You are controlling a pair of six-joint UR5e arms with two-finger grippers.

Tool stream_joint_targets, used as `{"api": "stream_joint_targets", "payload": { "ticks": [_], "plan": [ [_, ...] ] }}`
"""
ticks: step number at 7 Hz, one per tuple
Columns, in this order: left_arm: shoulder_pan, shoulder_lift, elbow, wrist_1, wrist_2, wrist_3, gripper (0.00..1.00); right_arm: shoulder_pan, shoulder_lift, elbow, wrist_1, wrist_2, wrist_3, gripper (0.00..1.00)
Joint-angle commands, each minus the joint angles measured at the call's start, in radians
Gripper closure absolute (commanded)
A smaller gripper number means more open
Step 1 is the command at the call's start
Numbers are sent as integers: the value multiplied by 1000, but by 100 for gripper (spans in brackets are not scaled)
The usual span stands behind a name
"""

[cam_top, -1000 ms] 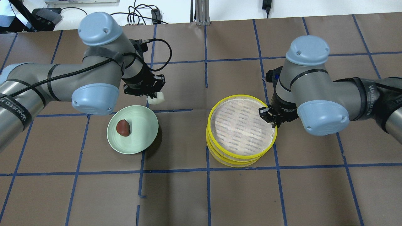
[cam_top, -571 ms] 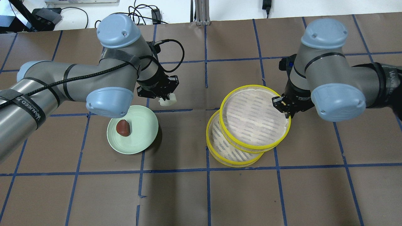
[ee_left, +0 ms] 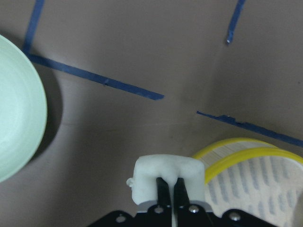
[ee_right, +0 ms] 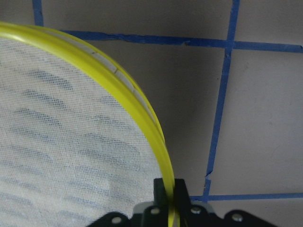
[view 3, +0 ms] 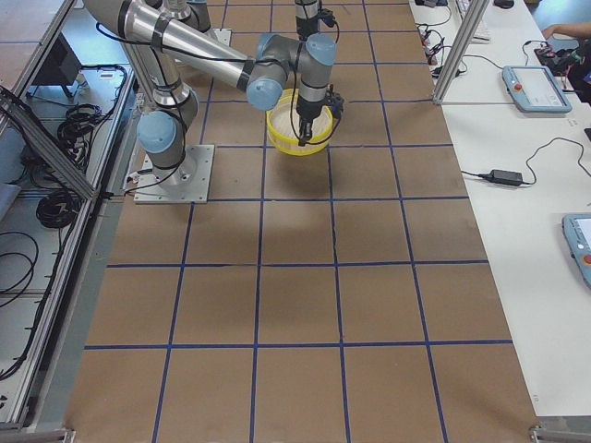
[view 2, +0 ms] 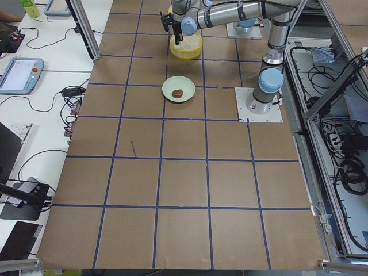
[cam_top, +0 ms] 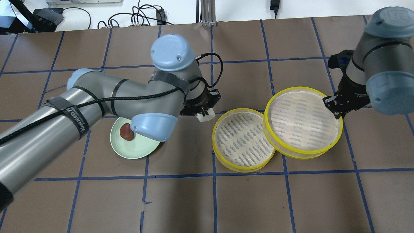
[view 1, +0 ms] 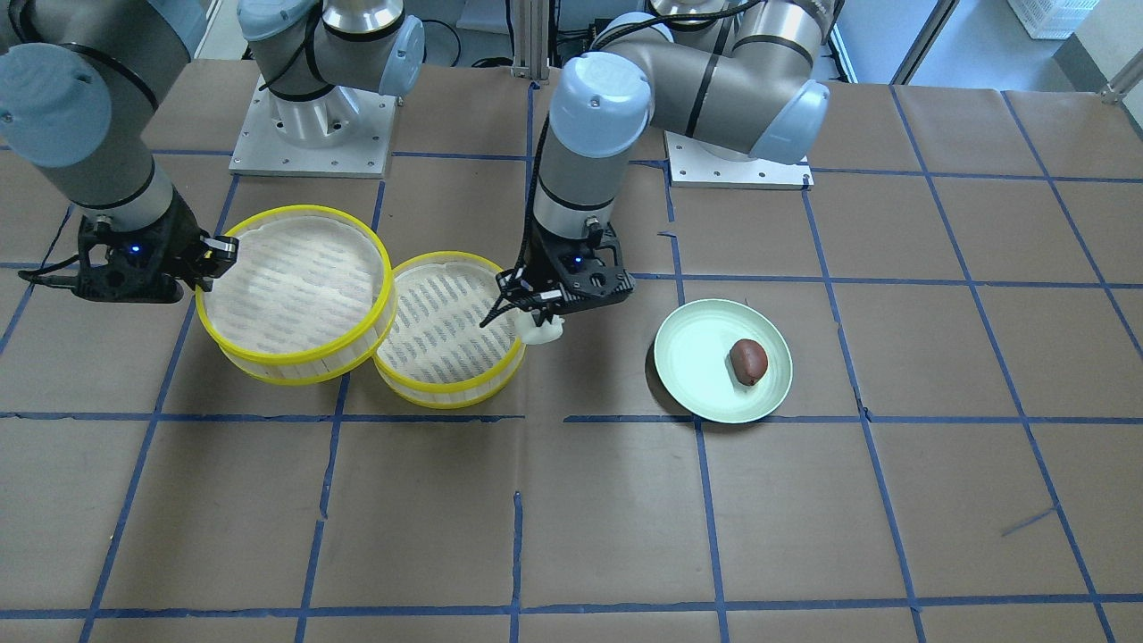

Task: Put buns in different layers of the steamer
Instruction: 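Lower the white bun into the bottom tier while the right holds the top tier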

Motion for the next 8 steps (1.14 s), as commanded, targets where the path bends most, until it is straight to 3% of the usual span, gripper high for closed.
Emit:
{"api": "stream_joint_targets", "payload": {
  "ticks": [1,2,3,5,6,7,8],
  "plan": [
    [-93,-81,3,114,0,-115,99,-111,-4,0,3,-6,-151,94],
    [-110,-111,12,107,0,-180,75,-164,-6,-2,3,-6,-215,94],
    [-126,-119,17,105,6,-181,1,-180,-6,-2,3,-5,-243,94],
    [-127,-116,52,111,14,-165,0,-180,-6,0,5,-3,-243,94],
    [-120,-106,96,101,21,-38,13,-180,-7,0,5,-2,-242,94],
    [-66,-86,124,44,32,168,17,-179,-7,1,5,0,-242,94],
    [34,-58,118,-12,50,310,1,-177,-9,3,5,4,-227,94]
  ]
}}
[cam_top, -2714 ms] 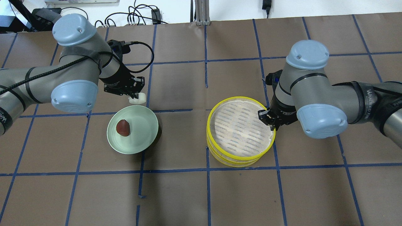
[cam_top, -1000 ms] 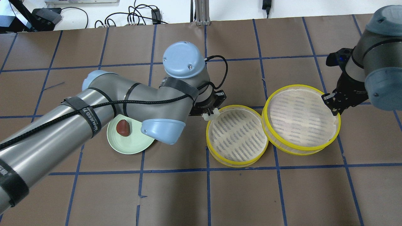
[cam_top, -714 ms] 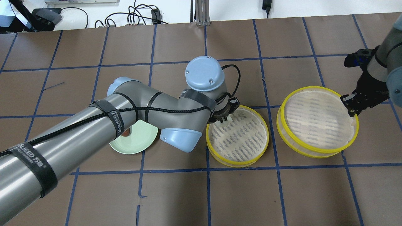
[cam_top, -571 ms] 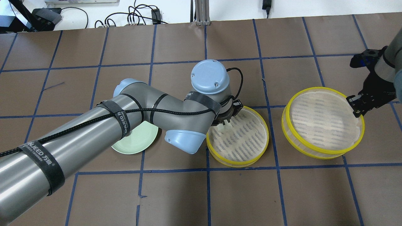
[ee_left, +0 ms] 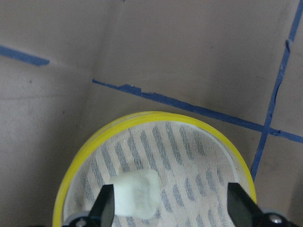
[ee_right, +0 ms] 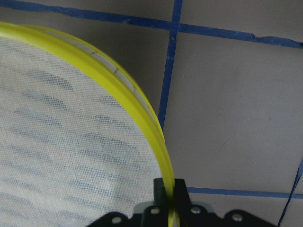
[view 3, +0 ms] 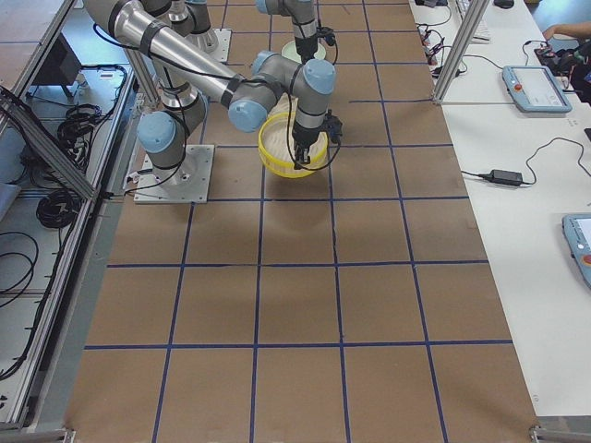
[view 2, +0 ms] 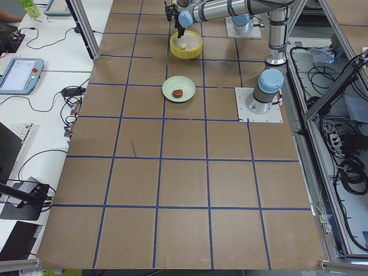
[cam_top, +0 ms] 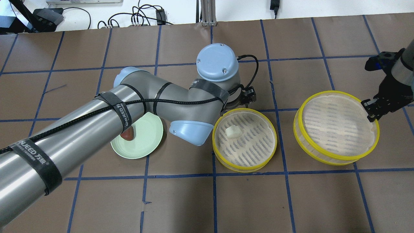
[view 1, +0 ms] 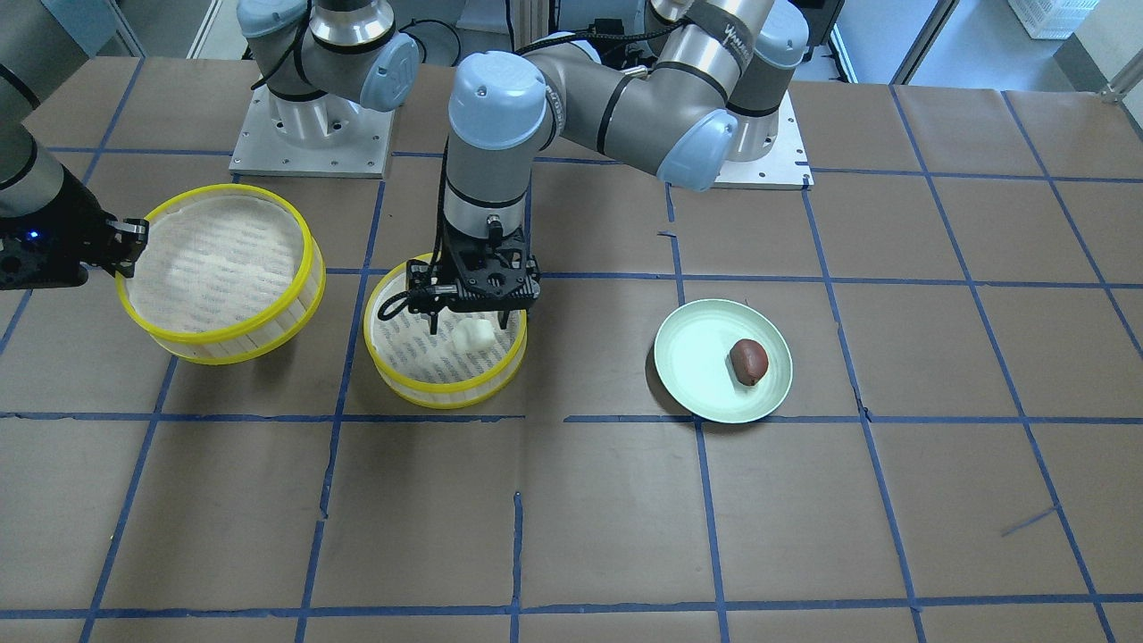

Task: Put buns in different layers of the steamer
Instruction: 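Withdraw the left gripper while the right sets the top tier back on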

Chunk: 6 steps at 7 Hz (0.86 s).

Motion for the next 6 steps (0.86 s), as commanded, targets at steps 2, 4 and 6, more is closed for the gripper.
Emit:
{"api": "stream_joint_targets", "payload": {
  "ticks": [2,4,6],
  "plan": [
    [308,120,-34,-178,35,509,0,96,-29,3,26,16,99,94],
    [453,166,-171,-223,35,655,0,272,-17,-2,14,21,322,94],
    [538,166,-220,-214,129,746,2,403,22,-3,9,70,531,94]
  ]
}}
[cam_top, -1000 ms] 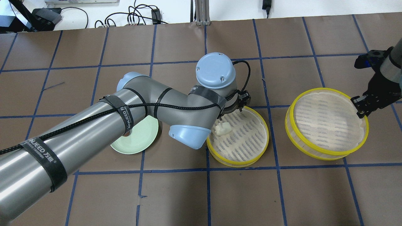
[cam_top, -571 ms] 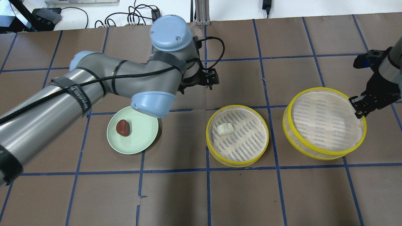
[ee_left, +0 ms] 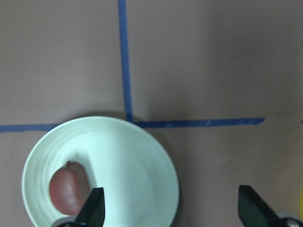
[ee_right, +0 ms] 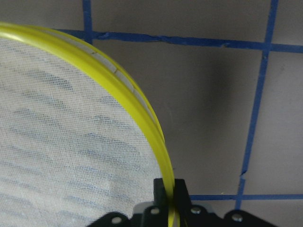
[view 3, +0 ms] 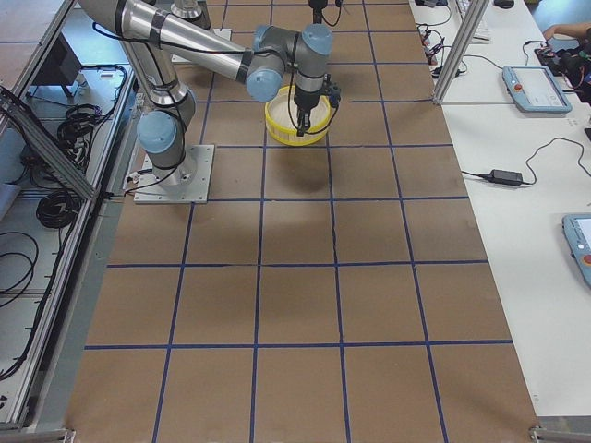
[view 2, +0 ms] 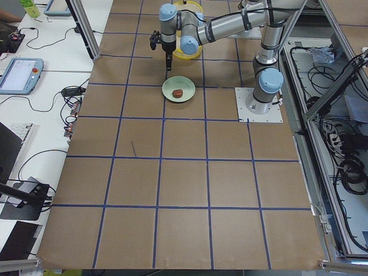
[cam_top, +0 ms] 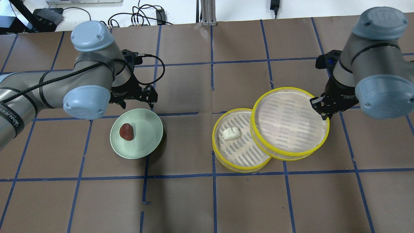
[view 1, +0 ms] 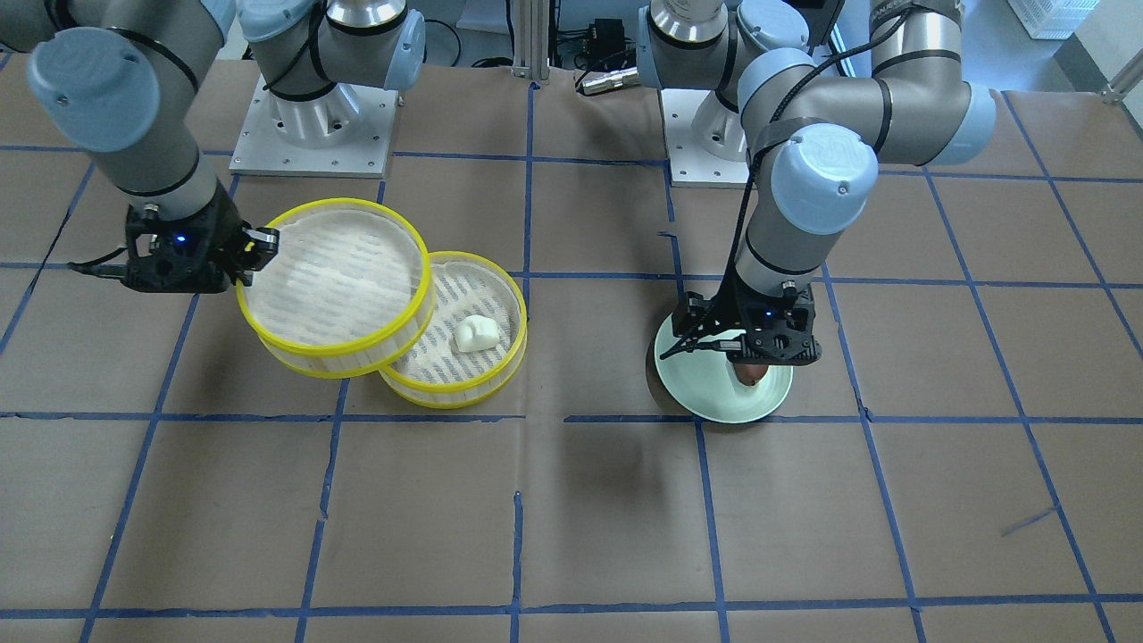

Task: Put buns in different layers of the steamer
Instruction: 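Withdraw the left gripper while the right sets the top tier back on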

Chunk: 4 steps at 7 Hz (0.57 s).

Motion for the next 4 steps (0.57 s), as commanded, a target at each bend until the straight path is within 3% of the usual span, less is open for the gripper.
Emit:
{"api": "stream_joint_targets", "payload": {
  "ticks": [1,2,4],
  "plan": [
    [56,-11,-38,2,37,42,2,136,40,2,-16,24,199,94],
    [57,-22,-49,5,39,-1,3,196,60,4,-51,22,253,94],
    [57,-57,-54,5,42,-32,5,211,74,5,-53,22,241,94]
  ]
}}
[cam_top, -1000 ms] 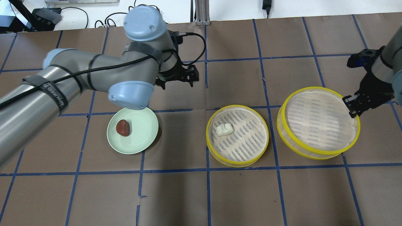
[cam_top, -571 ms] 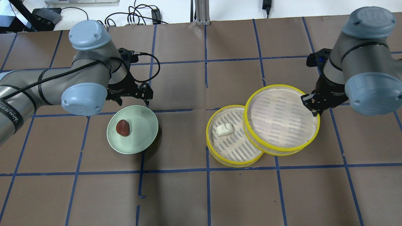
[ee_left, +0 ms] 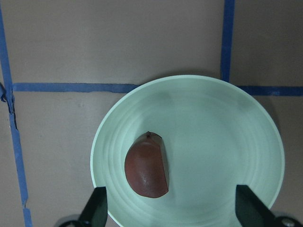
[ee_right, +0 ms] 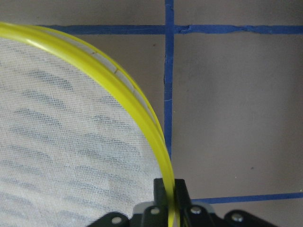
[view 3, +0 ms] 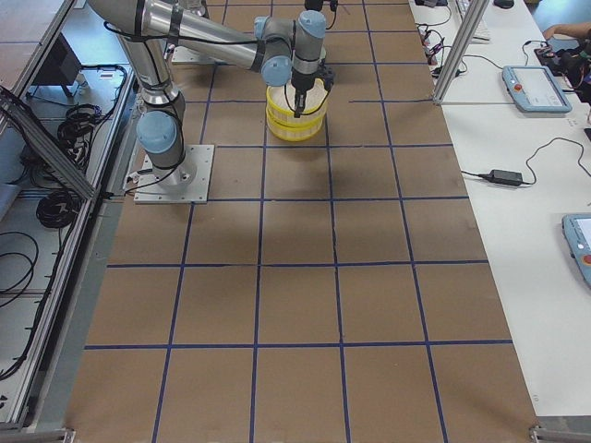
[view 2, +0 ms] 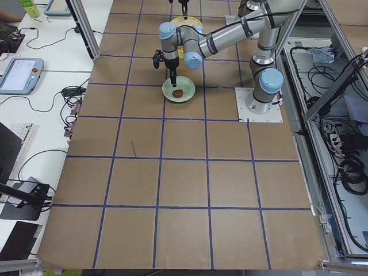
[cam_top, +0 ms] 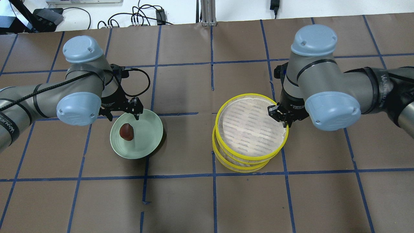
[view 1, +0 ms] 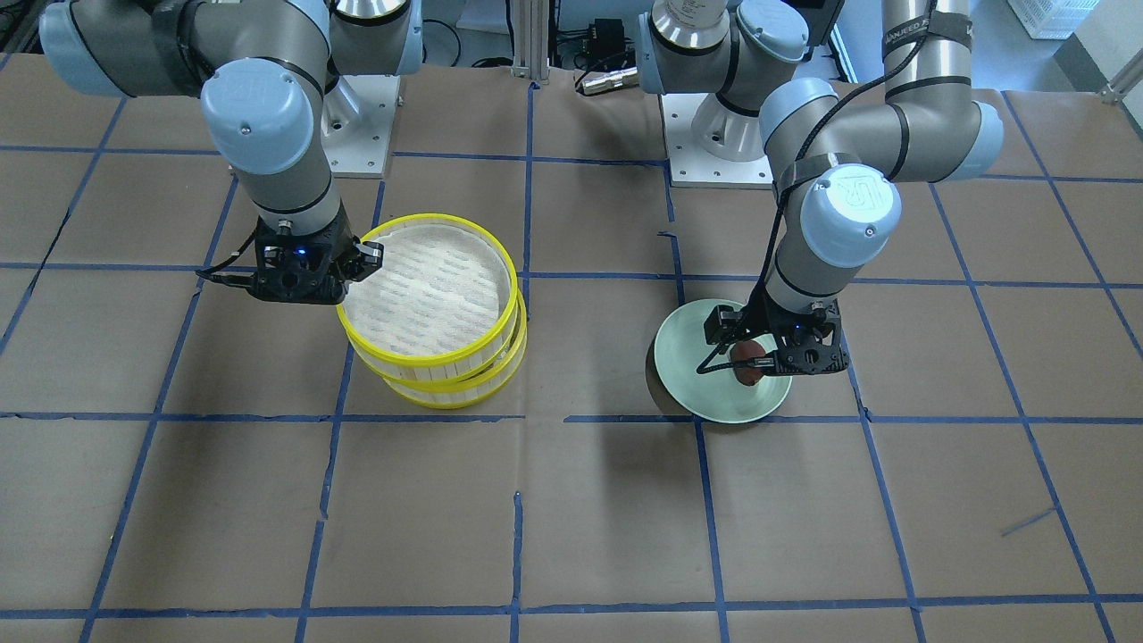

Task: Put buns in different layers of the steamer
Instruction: 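Withdraw the left gripper while the right sets the top tier back on, then lower the left gripper onto the brown bun on the plate and grasp it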

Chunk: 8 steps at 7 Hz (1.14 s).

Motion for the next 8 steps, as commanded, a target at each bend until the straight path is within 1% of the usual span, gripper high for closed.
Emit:
{"api": "stream_joint_targets", "payload": {
  "ticks": [1,2,4,5,6,7,8],
  "plan": [
    [1,-40,-10,2,39,-15,3,12,12,2,-4,2,0,94],
    [2,-47,-26,3,50,-24,0,11,20,4,-4,1,-2,94],
    [2,-86,-36,6,49,-66,0,12,26,4,-12,-1,-5,94],
    [2,-106,-36,29,49,-70,0,12,30,5,-32,2,-3,94],
    [2,-111,-36,33,47,-70,7,12,35,4,-33,1,-3,94],
    [5,-111,-43,31,38,-70,22,12,37,5,-33,1,-5,94],
    [8,-111,-48,30,40,-64,42,11,37,5,-30,-1,-5,94]
  ]
}}
